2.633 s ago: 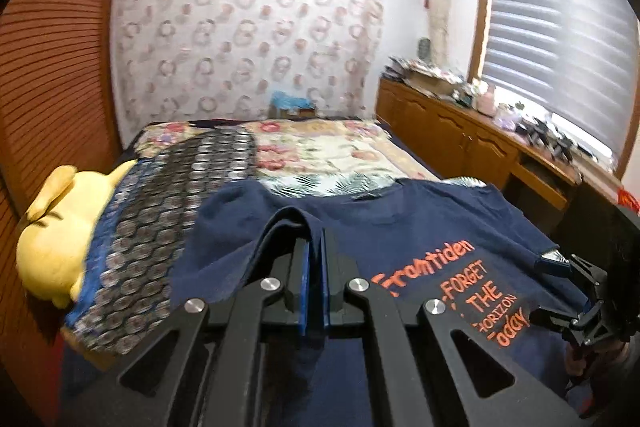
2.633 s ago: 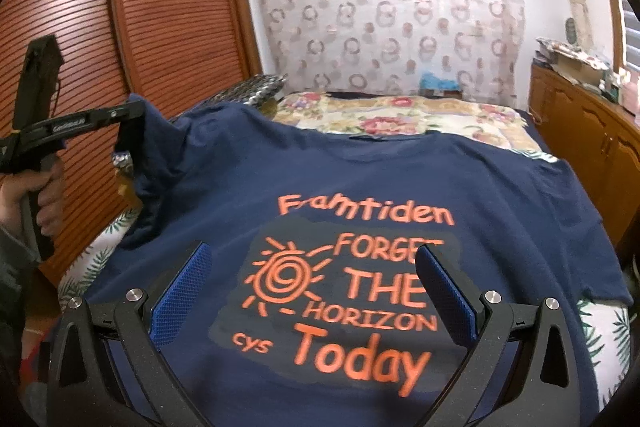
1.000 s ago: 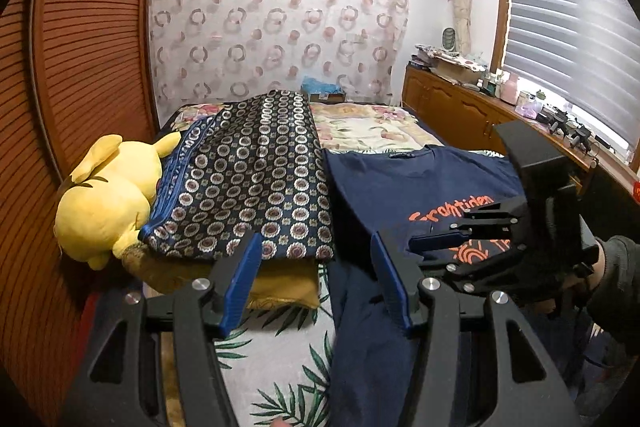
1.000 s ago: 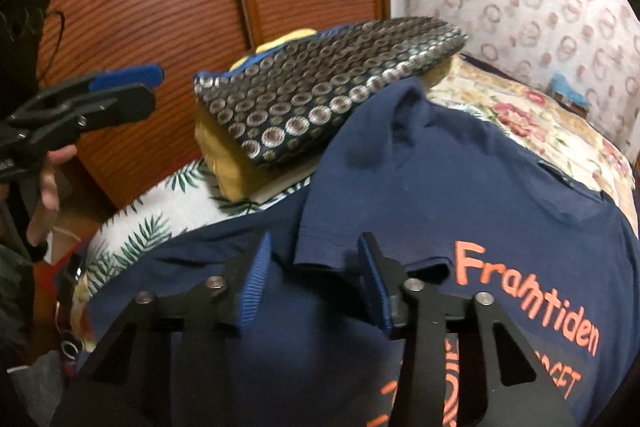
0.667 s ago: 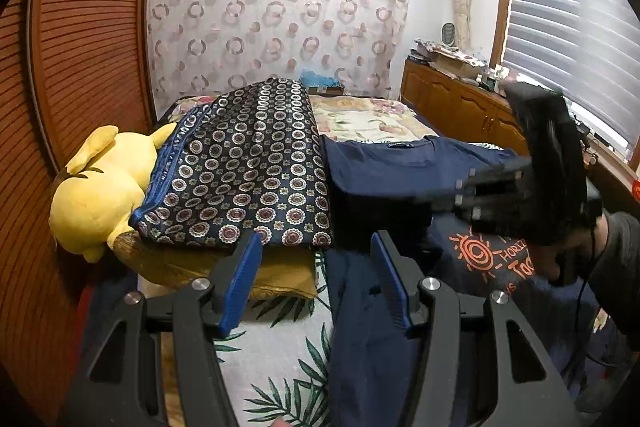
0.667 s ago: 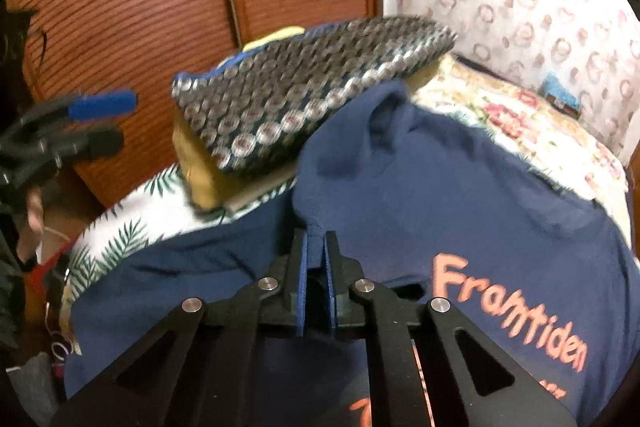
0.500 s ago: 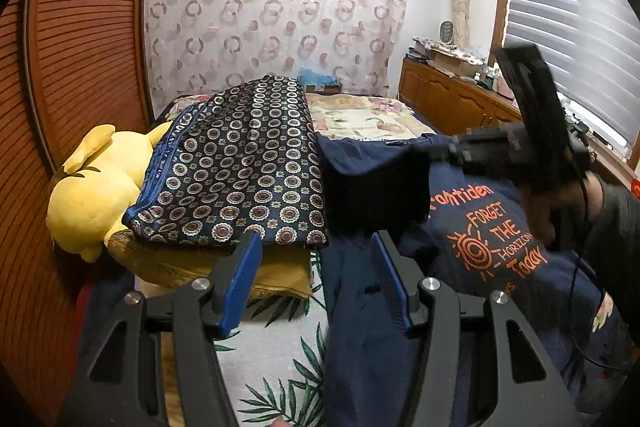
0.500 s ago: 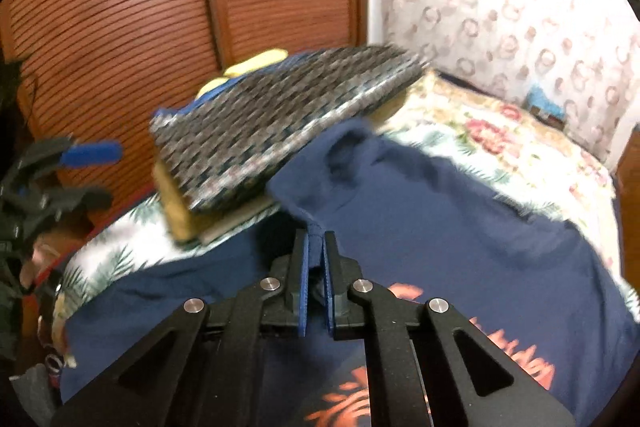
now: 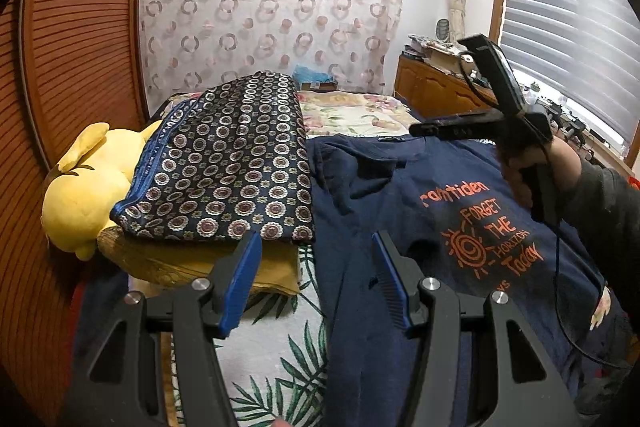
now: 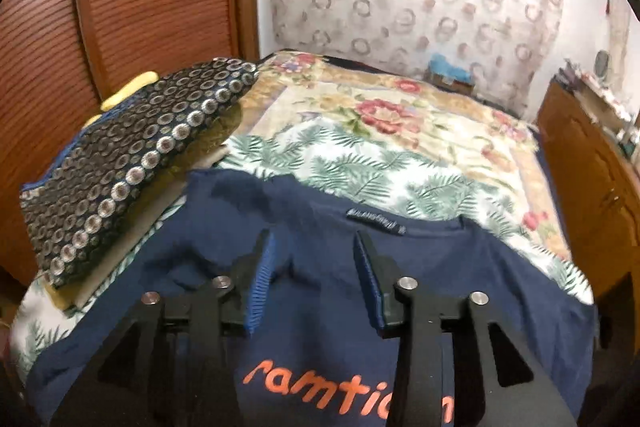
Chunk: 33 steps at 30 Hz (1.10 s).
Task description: Fold small clothes
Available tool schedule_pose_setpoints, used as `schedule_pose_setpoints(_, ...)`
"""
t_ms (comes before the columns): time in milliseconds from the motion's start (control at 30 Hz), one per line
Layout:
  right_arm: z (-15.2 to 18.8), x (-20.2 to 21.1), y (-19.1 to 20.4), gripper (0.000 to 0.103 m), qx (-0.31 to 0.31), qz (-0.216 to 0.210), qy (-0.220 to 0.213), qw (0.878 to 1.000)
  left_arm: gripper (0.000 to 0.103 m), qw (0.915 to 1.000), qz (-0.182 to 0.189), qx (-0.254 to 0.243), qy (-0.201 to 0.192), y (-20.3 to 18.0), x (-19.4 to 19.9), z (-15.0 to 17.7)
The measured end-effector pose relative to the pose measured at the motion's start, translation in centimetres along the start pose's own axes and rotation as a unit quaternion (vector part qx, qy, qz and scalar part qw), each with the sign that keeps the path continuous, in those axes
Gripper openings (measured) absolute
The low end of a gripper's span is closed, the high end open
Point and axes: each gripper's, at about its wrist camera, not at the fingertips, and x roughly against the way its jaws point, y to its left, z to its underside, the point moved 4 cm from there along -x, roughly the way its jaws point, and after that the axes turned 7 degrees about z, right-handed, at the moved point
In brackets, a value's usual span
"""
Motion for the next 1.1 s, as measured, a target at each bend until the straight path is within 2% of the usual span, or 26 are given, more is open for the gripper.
schedule_pose_setpoints(167, 3.3, 2.0, 1.7, 0.041, 0.025, -0.046, 0.003, 0.999, 0.056, 1.0, 0.005, 0.001, 0.005, -0.5, -0.5, 0.4)
schedule_pose_setpoints(367, 7.6, 3.0, 4.8, 0.041, 0.048, -0.109, 0.032, 0.992, 0.056, 0.9999, 0.006, 0.007, 0.008, -0.8, -0.7, 1.0)
schedule_pose_setpoints(500, 9.2, 3.1, 6.8, 0.041, 0.067, -0.131, 0.041, 0.988, 0.056, 0.9999, 0.007, 0.008, 0.009, -0.8, -0.7, 1.2)
schedule_pose_setpoints(667, 10.1, 2.4, 7.9, 0.041, 0.089, -0.13, 0.053, 0.986, 0.056, 0.9999, 0.008, 0.01, 0.012, -0.9, -0.9, 1.3)
schedule_pose_setpoints(700, 10.2, 2.1, 8.0, 0.039, 0.094, -0.126, 0.054, 0.986, 0.056, 0.9998, 0.008, 0.01, 0.013, -1.0, -1.0, 1.4)
schedule_pose_setpoints(833, 10.0, 1.9, 8.1, 0.01, 0.111, -0.125, 0.05, 0.985, 0.056, 0.9998, 0.008, 0.008, 0.015, -1.1, -1.1, 1.6)
schedule_pose_setpoints(933, 10.1, 2.4, 8.0, 0.003, 0.121, -0.129, 0.044, 0.983, 0.056, 0.9998, 0.008, 0.01, 0.014, -1.2, -1.1, 1.6)
schedule_pose_setpoints(1100, 9.5, 4.5, 6.8, 0.002, 0.116, -0.134, 0.03, 0.984, 0.056, 0.9998, 0.011, 0.008, 0.014, -1.5, -1.2, 1.5)
